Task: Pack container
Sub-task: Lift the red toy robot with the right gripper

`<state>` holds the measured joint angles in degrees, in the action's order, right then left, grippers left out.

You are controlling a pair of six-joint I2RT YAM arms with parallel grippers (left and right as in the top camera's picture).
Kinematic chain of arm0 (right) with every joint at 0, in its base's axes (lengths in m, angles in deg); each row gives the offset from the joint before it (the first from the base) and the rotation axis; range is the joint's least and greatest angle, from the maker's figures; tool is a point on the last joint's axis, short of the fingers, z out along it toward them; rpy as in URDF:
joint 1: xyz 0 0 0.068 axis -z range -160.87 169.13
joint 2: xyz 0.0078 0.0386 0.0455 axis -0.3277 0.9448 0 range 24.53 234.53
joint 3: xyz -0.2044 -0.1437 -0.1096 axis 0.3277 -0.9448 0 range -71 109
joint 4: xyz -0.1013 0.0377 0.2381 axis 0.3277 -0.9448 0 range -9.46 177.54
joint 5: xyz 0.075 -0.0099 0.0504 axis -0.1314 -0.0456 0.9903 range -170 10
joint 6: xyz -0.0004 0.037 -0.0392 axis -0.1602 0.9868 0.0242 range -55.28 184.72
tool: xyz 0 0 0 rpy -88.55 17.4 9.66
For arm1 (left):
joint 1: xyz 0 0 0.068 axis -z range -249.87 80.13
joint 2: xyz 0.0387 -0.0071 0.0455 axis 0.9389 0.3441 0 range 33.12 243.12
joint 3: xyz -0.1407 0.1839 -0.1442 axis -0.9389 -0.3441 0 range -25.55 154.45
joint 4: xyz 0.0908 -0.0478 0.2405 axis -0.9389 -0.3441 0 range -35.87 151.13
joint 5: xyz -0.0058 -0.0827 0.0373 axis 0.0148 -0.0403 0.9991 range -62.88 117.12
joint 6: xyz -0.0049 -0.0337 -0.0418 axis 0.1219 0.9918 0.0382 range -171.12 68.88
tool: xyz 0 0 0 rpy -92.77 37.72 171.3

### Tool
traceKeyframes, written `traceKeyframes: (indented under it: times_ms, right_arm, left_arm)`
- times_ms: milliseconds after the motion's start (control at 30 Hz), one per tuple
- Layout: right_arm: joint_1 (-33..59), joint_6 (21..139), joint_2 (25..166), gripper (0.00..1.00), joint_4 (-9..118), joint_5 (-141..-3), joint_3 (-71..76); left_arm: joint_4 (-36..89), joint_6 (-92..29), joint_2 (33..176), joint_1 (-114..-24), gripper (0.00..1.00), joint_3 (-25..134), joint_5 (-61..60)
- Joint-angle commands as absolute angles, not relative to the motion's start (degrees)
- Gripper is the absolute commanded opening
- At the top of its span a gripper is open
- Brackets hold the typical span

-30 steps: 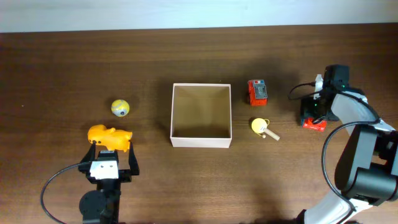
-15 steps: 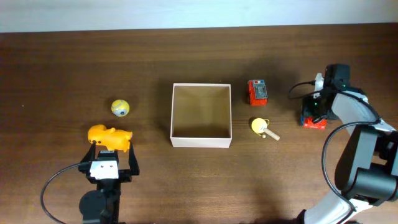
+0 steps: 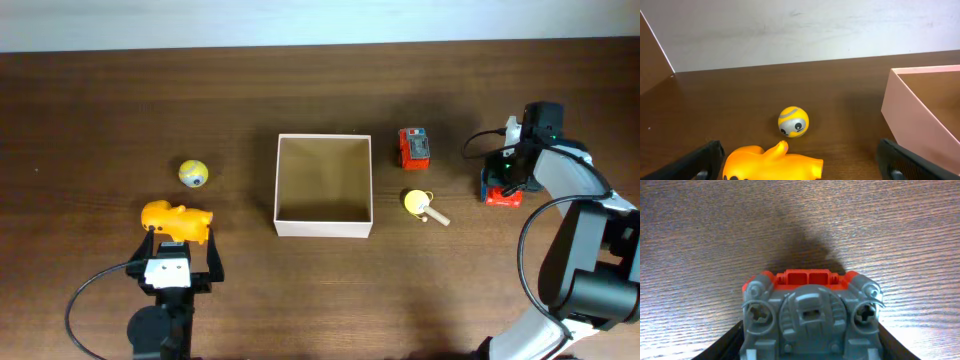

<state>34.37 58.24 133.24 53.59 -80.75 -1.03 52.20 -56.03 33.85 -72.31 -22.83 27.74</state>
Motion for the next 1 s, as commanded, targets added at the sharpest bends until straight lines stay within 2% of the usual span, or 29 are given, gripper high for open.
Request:
traceKeyframes:
  times_ms: [0,967]
  right_arm:
    - [34.53,58.10,134.51,0.53,53.32,-77.98,0.26]
    - [33.32,58.08,134.49,0.50,37.02,-70.48,26.31]
  left_arm:
    - [52.22,-56.55,33.48,-72.66,0.99,-23.07,27.06]
    - [52.22,-56.55,33.48,-72.66,0.99,-23.07,27.06]
